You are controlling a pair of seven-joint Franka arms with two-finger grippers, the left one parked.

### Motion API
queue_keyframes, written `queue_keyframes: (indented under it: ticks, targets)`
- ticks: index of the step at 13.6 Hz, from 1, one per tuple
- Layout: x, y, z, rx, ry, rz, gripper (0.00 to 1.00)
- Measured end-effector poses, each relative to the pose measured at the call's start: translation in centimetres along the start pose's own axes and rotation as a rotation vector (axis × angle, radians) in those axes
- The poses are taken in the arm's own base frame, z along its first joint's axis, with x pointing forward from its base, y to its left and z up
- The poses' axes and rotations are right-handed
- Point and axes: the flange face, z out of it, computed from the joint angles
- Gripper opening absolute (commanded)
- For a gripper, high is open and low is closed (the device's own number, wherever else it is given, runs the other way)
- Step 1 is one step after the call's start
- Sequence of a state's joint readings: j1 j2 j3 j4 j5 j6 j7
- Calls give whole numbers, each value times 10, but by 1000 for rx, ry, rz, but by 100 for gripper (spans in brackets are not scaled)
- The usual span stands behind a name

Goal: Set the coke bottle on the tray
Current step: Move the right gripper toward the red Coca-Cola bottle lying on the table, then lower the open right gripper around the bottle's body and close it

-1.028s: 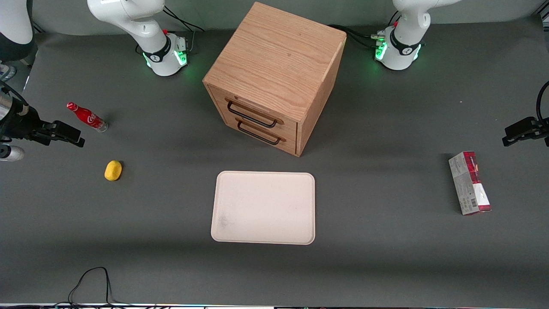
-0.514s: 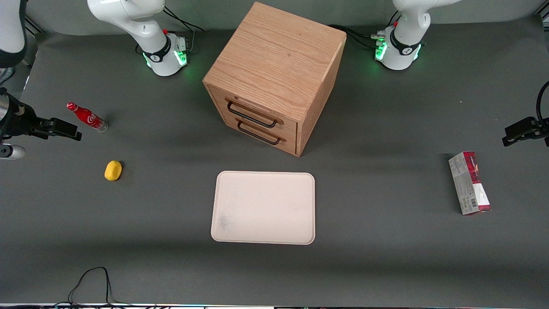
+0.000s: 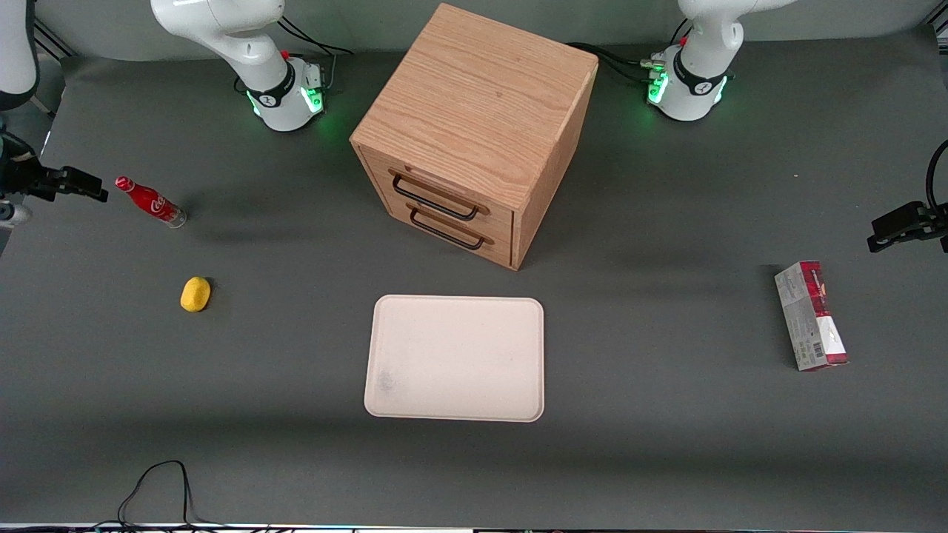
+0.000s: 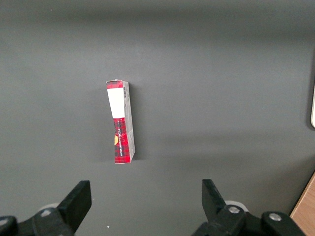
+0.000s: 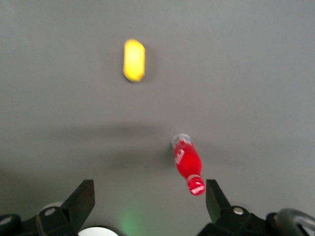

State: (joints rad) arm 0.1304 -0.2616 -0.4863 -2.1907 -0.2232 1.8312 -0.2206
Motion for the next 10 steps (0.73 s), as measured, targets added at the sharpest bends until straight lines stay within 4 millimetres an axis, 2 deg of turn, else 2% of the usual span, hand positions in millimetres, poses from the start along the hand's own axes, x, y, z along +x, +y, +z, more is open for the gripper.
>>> queue_keyframes:
  ticks: [2, 5, 8, 10]
  targets:
    - [-28, 20, 36, 16, 14, -19, 100]
    - [-57, 48, 88, 48, 32, -39, 100]
    - [-75, 56, 132, 43, 40, -39, 100]
    - [-80, 53, 146, 48, 44, -43, 100]
